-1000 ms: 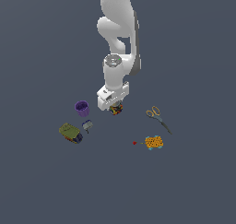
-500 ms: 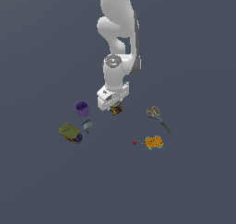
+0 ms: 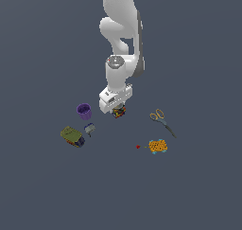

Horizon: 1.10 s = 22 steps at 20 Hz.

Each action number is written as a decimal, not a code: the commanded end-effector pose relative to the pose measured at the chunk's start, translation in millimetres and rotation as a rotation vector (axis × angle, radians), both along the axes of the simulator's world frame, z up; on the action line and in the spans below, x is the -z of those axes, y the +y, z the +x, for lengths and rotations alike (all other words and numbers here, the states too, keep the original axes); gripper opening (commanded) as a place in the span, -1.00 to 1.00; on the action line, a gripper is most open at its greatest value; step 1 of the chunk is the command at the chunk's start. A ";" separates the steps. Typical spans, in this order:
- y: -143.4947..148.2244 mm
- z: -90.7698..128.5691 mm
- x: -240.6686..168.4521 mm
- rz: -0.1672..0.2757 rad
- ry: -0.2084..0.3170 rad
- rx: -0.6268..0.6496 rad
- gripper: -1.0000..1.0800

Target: Pick up a designated object from a clutter of objects.

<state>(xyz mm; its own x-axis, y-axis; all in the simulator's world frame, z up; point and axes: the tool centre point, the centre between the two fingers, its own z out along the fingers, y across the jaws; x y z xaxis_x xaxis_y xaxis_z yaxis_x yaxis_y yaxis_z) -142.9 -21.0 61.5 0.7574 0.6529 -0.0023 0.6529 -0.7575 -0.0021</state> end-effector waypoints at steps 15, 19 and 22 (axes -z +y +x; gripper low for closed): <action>-27.4 8.4 -82.6 0.000 -0.003 0.000 -1.00; -38.3 11.4 -114.3 0.000 -0.003 0.001 -1.00; -46.4 13.8 -138.6 0.000 -0.003 0.001 -1.00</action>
